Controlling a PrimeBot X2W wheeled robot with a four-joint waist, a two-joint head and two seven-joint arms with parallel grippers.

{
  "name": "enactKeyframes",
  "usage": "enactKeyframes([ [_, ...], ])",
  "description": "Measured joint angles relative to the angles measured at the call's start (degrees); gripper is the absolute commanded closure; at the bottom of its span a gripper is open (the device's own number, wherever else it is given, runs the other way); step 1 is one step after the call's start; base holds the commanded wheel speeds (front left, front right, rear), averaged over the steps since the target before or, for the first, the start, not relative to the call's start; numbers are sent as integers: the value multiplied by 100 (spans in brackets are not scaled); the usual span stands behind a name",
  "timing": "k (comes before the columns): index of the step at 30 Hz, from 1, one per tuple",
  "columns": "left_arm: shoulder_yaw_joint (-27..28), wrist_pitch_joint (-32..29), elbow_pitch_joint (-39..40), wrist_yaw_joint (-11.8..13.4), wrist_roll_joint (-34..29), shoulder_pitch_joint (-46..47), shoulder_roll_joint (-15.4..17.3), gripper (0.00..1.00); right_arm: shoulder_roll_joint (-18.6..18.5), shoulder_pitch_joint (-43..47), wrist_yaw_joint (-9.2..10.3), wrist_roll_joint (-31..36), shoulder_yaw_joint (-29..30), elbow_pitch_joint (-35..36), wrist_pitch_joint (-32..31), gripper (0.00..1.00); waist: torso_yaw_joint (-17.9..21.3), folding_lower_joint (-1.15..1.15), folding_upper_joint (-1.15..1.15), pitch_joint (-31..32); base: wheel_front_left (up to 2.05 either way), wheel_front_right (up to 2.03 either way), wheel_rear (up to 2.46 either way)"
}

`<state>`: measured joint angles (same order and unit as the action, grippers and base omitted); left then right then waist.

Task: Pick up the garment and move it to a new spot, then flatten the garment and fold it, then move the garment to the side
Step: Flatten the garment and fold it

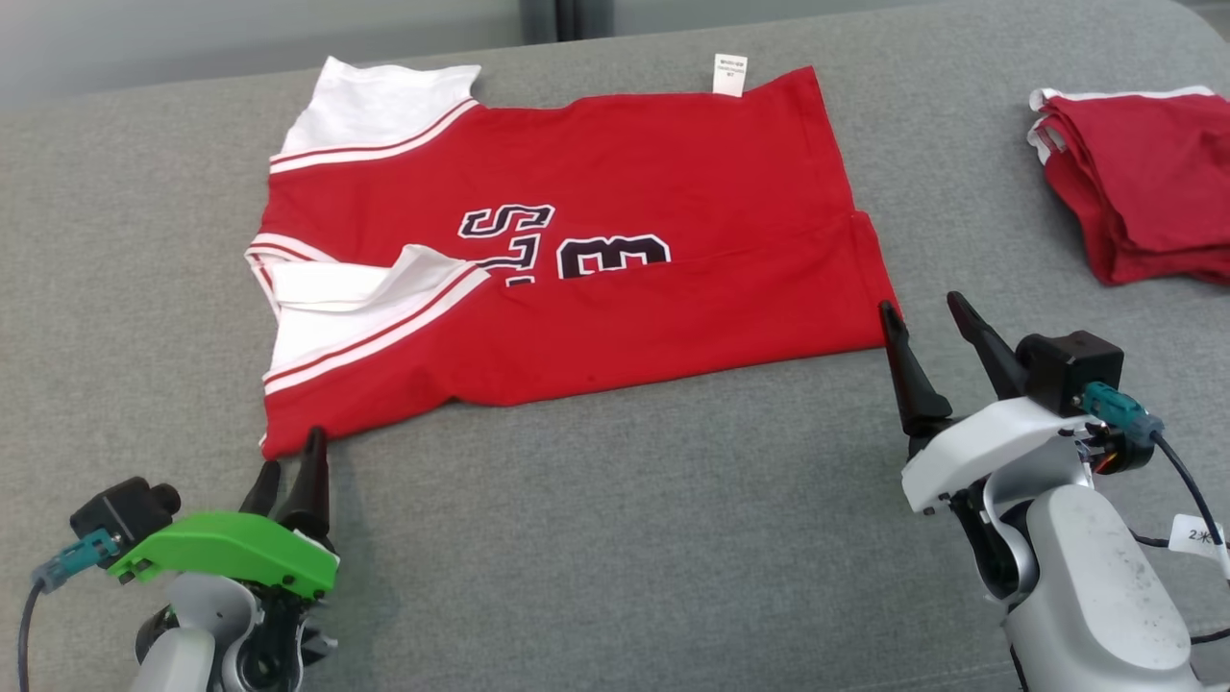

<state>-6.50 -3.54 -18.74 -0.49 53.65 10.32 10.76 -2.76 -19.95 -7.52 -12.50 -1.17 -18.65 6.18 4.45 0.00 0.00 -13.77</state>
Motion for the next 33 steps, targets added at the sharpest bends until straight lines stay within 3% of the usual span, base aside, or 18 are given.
enactKeyframes([
  [6, 269, 155, -56, -73, 304, 229, -101, 0, -3, -4, 0, 3, 24, 98, -121, 0, 122, 0, 0, -133, 0, 0, 0],
  [7, 287, 190, -80, -79, 312, 262, -114, 7, -4, -8, 0, 3, 26, 92, -140, 0, 135, 0, 0, -155, 0, 0, 0],
  [8, 307, 244, -129, -75, 308, 308, -114, 18, -5, -19, 0, 3, 33, 68, -175, 0, 149, 0, 0, -182, 0, 0, 0],
  [9, 318, 283, -175, -76, 288, 347, -100, 45, -4, -47, 0, 1, 34, 34, -199, 0, 161, 0, 0, -210, 0, 0, 0],
  [12, 327, 415, -268, -155, 268, 453, -94, 77, -3, -182, 0, -44, 32, -127, -276, 0, 185, 0, 0, -279, 0, 0, 0],
  [13, 326, 475, -285, -191, 258, 495, -96, 97, -4, -238, 0, -54, 31, -208, -320, 0, 188, 0, 0, -300, 0, 0, 0],
  [26, -31, 1015, 156, -556, -136, 687, -54, 100, -5, -912, 0, -268, -43, -1497, -670, 0, -33, 0, 0, -356, 0, 0, 0],
  [27, -57, 1016, 201, -558, -136, 692, -55, 100, -3, -961, 0, -294, -74, -1573, -680, 21, -46, 0, 0, -355, 0, 0, 0],
  [28, -89, 1020, 250, -564, -138, 696, -51, 100, -3, -1026, 0, -361, -113, -1673, -719, 55, -60, 0, 0, -356, 0, 0, 0],
  [30, -124, 1025, 325, -584, -143, 722, -46, 100, -2, -1154, 0, -539, -190, -1884, -744, 89, -83, 0, 0, -354, 0, 0, 0],
  [31, -131, 1025, 342, -590, -143, 742, -42, 100, -4, -1206, 0, -594, -211, -1949, -734, 100, -90, 0, 0, -350, 0, 0, 0],
  [33, -142, 1043, 370, -599, -148, 774, -24, 100, -3, -1325, 0, -627, -238, -2084, -627, 100, -97, 0, 0, -333, 0, 0, 0],
])
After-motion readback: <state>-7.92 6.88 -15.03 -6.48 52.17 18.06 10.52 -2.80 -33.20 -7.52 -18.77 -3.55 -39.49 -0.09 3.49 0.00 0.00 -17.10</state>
